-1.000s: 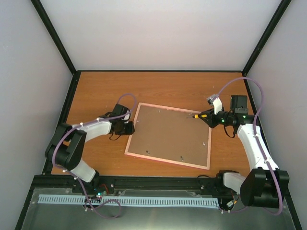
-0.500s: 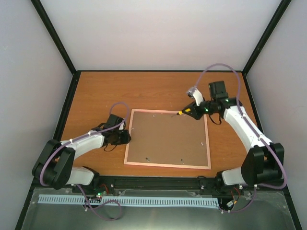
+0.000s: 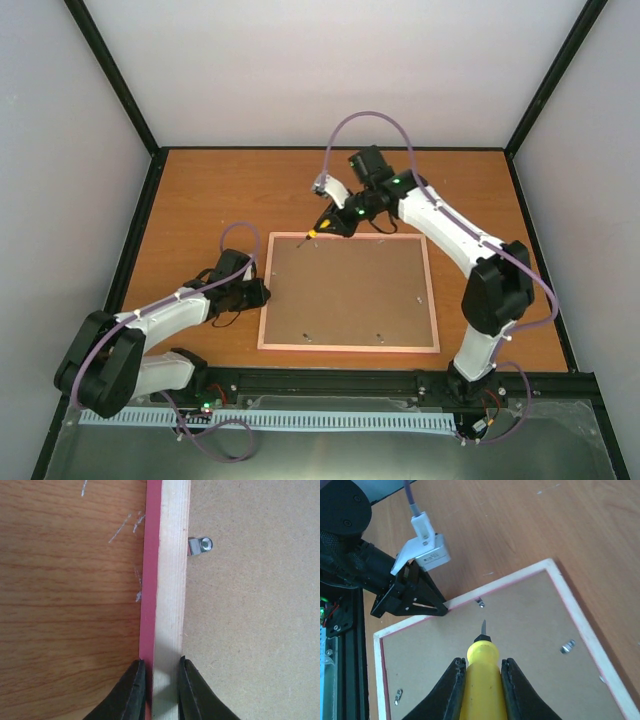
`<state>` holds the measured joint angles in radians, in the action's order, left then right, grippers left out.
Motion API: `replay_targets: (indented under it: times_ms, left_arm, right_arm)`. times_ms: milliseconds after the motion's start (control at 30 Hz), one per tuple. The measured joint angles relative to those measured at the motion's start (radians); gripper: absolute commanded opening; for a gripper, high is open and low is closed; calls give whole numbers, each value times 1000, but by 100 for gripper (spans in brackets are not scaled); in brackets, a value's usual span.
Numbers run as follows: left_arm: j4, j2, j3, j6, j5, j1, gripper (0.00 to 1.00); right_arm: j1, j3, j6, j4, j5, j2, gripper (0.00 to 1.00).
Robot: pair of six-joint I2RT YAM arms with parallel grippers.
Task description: Take the photo out of the frame
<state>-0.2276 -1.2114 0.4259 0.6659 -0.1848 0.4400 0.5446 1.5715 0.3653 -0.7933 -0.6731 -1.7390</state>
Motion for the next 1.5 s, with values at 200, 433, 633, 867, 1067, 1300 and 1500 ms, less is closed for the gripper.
replay_targets:
  times_ms: [200,433,633,867,1067,1300,1500]
  left_arm:
    - [17,-3,-5,2,0,0,1]
    - [56,-23,-5,8,-7,0,1]
    - [75,-24,-12,10,-9,0,1]
    - [93,-24,-20,10,-13,0,1]
    - [100,-23,-24,10,-16,0,1]
    - [106,-23,-27,10,-21,0,1]
    - [121,-22,-34,10,-22,0,1]
  right_arm:
    - [95,76,0,-23,27,-113,3]
    - [175,193,-7,-35,54,-270,3]
    - [206,210,-13,-43,98,-347,3]
    - [206,210,-16,-42,122,-365,3]
    - [207,211,-25,-40,125,-370,3]
    - [207,223,-53,-34,144,-375,3]
    - [207,224,-68,-27,153,-375,3]
